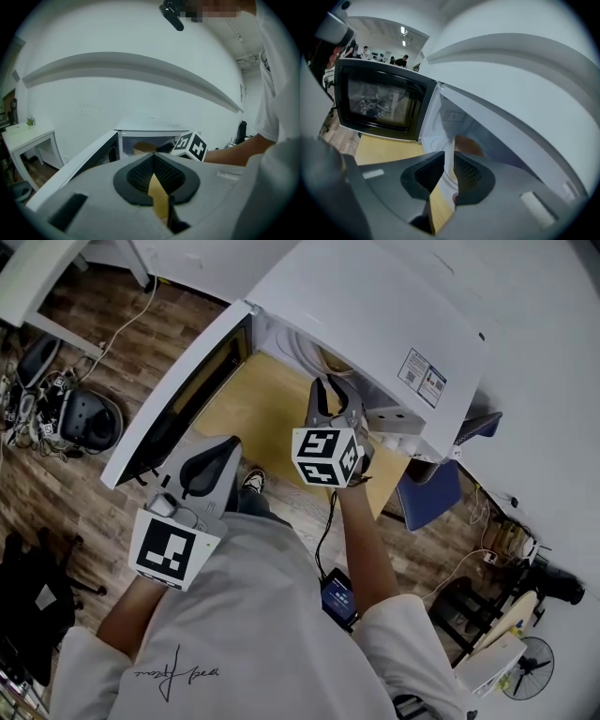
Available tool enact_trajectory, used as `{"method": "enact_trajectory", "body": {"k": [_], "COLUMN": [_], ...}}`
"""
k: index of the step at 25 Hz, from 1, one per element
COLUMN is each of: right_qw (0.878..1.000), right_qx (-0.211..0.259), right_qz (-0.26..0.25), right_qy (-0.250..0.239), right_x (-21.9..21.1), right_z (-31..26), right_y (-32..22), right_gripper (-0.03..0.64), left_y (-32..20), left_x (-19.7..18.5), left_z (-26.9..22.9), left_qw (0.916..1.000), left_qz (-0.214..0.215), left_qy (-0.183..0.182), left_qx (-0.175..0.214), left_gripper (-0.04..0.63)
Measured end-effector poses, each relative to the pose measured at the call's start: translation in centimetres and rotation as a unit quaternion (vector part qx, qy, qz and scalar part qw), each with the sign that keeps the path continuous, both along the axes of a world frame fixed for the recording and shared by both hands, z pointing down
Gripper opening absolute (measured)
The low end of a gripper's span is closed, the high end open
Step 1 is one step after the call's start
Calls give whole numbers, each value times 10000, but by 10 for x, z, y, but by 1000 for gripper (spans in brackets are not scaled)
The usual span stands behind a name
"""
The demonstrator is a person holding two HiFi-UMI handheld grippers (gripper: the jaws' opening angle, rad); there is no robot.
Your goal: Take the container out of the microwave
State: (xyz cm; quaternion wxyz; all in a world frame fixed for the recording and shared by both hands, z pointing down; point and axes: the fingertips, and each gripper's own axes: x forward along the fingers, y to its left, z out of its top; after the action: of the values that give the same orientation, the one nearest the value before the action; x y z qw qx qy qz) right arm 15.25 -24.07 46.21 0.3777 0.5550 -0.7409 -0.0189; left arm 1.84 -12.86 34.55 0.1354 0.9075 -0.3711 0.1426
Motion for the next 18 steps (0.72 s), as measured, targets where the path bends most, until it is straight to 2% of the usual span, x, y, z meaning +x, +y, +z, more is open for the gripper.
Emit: {"method": "enact_trajectory", "body": {"k": [7,18], "right_qw": [9966,9920], "right_qx": [215,-64], "right_qz": [-11,43], "right_qy": [799,1260], "right_x": [9,15], "right_z": [13,42], "right_y": [-14,-32], "right_gripper": [77,103], "left_y": [-2,-8], "left_x": [-3,-18], "left_z": [3,6], "left_qw": [10000,9999], "left_qz": [33,-55], "left_qy": [-59,-124], "left_qx": [-10,-58], "left_gripper": [-8,-8]}}
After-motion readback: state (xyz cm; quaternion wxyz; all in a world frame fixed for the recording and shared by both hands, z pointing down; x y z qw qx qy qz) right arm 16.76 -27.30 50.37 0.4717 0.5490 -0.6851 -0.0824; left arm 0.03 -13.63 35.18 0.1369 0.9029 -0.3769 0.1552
